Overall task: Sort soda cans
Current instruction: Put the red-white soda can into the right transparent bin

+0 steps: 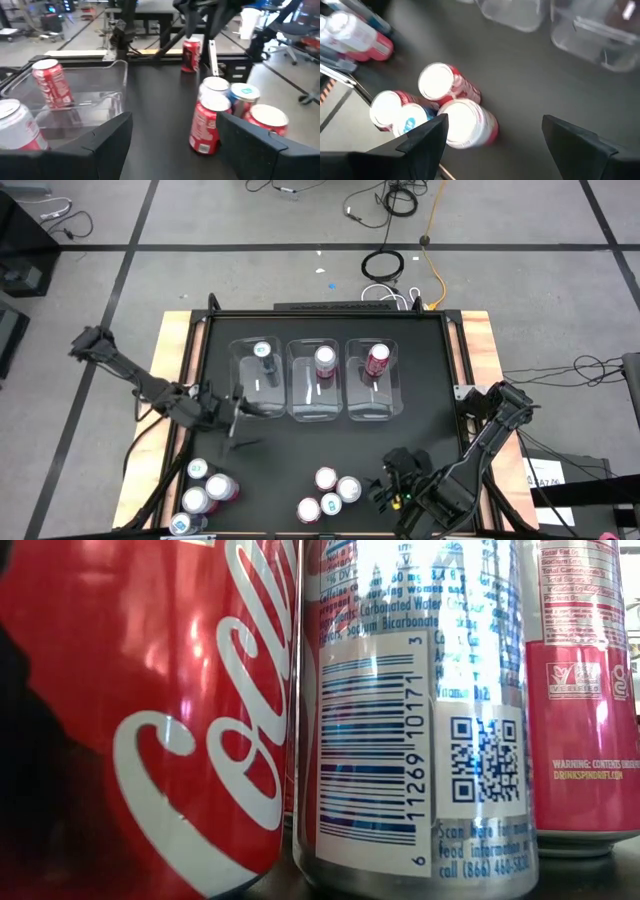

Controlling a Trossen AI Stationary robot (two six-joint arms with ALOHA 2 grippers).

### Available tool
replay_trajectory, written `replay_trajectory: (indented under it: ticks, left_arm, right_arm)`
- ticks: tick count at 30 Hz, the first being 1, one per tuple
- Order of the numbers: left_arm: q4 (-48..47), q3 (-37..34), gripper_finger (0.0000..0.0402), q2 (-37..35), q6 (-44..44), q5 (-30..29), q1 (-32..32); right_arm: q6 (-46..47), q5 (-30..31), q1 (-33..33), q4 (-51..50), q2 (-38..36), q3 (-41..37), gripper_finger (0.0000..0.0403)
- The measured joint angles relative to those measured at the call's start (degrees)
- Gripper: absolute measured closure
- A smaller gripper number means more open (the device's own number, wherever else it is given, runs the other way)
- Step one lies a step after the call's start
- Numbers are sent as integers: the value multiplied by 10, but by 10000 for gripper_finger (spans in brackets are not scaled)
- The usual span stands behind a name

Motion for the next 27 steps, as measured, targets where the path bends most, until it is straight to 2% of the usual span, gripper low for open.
replay_trajectory:
  ticks: [5,11,18,24,27]
  left_arm:
    - [-15,15,107,-5,0,0,-11]
    - [-15,15,107,-8,-28,0,-11]
    - [-15,15,107,-7,-45,9,-11]
    - [-15,15,107,-7,-46,28,-11]
    - [-15,15,107,-7,-47,41,-11]
  right_arm:
    - [85,-37,6,-37,0,0,90]
    - [148,-146,13,-108,0,0,90]
    - [118,-247,13,-110,-7,0,90]
    - [89,-291,14,-110,-8,0,90]
    - [84,-295,17,-110,-8,0,90]
